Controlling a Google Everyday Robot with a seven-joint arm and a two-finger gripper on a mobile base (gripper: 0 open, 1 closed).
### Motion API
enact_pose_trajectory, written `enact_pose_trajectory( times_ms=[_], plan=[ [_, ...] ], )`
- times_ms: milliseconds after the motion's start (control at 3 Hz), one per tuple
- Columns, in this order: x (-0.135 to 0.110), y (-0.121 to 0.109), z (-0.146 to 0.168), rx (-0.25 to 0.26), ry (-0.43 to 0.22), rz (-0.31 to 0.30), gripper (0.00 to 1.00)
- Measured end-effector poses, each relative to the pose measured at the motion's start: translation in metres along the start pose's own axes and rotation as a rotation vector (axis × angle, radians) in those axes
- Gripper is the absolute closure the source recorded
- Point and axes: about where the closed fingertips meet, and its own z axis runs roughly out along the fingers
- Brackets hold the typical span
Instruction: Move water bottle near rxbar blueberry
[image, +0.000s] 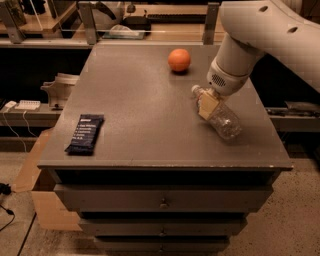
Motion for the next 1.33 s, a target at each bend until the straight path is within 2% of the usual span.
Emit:
enact_pose_trajectory(
  times_ms=[333,667,1333],
  plan=[
    [-0.013,0.007,-0.006,-0.018,-0.008,-0.126,1.0],
    [-0.029,0.018,-0.017,-0.036,-0.022,-0.281,1.0],
    [-0.045,0.037,-0.037,-0.057,-0.034,-0.548,1.0]
  ],
)
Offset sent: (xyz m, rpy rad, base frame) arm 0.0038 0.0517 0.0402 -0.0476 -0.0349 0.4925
